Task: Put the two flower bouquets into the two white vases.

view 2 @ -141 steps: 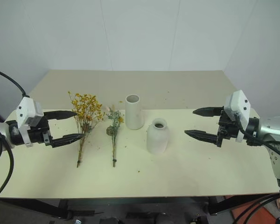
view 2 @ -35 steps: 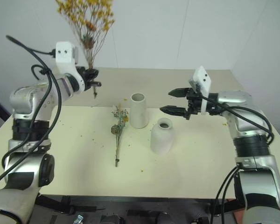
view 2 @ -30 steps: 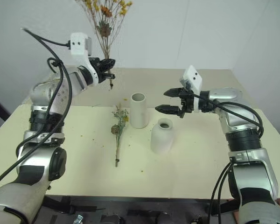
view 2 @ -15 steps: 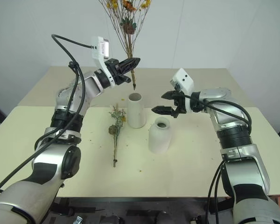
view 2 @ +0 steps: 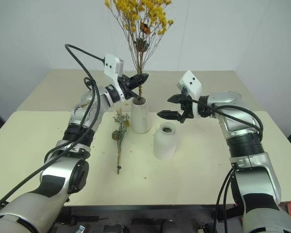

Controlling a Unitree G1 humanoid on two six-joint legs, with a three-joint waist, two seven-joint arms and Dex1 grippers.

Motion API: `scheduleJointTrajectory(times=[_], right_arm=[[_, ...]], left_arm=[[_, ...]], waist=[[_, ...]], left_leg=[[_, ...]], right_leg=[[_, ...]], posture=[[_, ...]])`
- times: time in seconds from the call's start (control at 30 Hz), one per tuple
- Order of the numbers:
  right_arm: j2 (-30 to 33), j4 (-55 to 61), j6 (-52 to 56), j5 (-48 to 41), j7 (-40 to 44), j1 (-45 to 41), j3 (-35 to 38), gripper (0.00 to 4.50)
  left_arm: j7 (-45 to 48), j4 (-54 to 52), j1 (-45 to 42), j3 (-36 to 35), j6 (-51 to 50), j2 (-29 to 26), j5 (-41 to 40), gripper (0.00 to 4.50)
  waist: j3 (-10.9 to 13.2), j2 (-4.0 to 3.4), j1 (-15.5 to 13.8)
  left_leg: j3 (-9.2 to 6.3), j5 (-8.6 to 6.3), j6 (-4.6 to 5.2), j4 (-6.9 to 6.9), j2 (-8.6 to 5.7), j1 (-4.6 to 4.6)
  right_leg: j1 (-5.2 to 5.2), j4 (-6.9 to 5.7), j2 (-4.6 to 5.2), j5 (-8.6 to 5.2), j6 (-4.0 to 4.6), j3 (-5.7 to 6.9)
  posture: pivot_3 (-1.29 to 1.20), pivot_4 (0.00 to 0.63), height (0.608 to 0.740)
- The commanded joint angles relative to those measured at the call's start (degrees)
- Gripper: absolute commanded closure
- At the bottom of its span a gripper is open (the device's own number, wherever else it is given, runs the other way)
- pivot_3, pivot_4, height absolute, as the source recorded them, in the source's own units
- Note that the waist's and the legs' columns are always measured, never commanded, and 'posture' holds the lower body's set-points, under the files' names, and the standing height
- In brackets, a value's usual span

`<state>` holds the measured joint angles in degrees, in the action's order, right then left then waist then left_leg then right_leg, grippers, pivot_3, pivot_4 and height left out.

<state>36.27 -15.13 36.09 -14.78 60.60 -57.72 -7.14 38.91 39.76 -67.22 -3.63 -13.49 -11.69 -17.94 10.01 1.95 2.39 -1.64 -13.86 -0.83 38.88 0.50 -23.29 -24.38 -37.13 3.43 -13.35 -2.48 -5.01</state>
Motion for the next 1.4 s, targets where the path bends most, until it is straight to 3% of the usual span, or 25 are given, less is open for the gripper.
scheduleJointTrajectory(times=[0.03,0.23,0.4,0.5,0.7,0.93,1.13,1.4], right_arm=[[1.2,2.7,0.7,-1.2,-0.6,-0.2,2.9,0.00],[1.3,3.4,1.0,-1.1,-0.4,0.5,3.3,0.00],[1.2,3.5,1.1,-1.1,-0.4,0.6,3.4,0.00],[1.0,3.6,1.1,-1.1,-0.6,0.7,3.3,0.00],[0.9,3.8,0.9,-1.2,-0.4,1.0,3.4,0.00],[1.6,5.8,0.6,-1.8,1.7,1.6,3.0,0.00],[2.9,12.1,1.3,-4.1,4.7,3.3,3.3,0.00],[3.2,16.2,1.5,-6.1,5.8,4.1,2.5,0.00]], left_arm=[[-0.6,-0.6,-0.1,-0.5,2.2,0.5,0.8,4.47],[-3.2,-0.8,2.3,0.4,3.3,1.6,3.2,4.47],[-4.9,-3.8,4.3,0.2,0.4,0.8,3.9,3.14],[-4.5,-9.2,7.3,0.2,-1.8,-0.5,3.5,2.08],[-4.1,-28.2,15.8,1.1,-13.5,-6.4,2.7,0.09],[-5.4,-47.3,22.8,-1.5,-38.4,-16.1,-3.5,0.04],[-8.8,-50.8,18.4,-1.6,-74.9,-21.7,-8.5,0.04],[-18.3,-37.6,14.0,4.6,-79.0,-24.3,-24.1,0.04]], waist=[[0.0,0.00,0.0],[0.0,0.00,0.0],[0.0,0.00,0.0],[0.0,0.00,0.2],[0.0,0.00,0.2],[0.0,-0.01,0.2],[0.0,-0.01,0.1],[0.0,-0.01,0.1]], left_leg=[[0.00,0.00,0.00,0.00,0.00,0.00],[0.00,0.00,0.00,0.00,0.00,0.01],[0.00,0.00,0.00,0.00,0.00,0.01],[-0.01,0.00,0.00,-0.03,0.01,0.01],[-0.02,0.00,0.00,-0.02,0.06,0.03],[-0.05,0.00,0.00,-0.02,0.10,0.03],[-0.11,0.00,0.00,0.00,0.10,0.10],[-0.18,0.00,-0.01,0.02,0.12,0.15]], right_leg=[[0.00,0.00,0.00,0.00,0.00,0.00],[0.01,0.00,0.00,0.00,0.00,0.00],[0.00,0.00,0.00,0.00,0.00,-0.01],[0.00,-0.03,0.00,0.00,0.00,-0.01],[-0.01,-0.08,-0.02,0.00,0.00,-0.02],[0.00,-0.06,-0.03,0.00,0.00,0.01],[0.07,-0.03,-0.06,-0.01,-0.01,0.08],[0.08,-0.03,-0.05,-0.01,0.00,0.16]], posture=[[0.00,0.150,0.740],[0.00,0.150,0.740],[0.00,0.150,0.740],[0.00,0.150,0.740],[0.00,0.150,0.740],[0.00,0.150,0.740],[0.00,0.150,0.740],[0.00,0.150,0.740]])
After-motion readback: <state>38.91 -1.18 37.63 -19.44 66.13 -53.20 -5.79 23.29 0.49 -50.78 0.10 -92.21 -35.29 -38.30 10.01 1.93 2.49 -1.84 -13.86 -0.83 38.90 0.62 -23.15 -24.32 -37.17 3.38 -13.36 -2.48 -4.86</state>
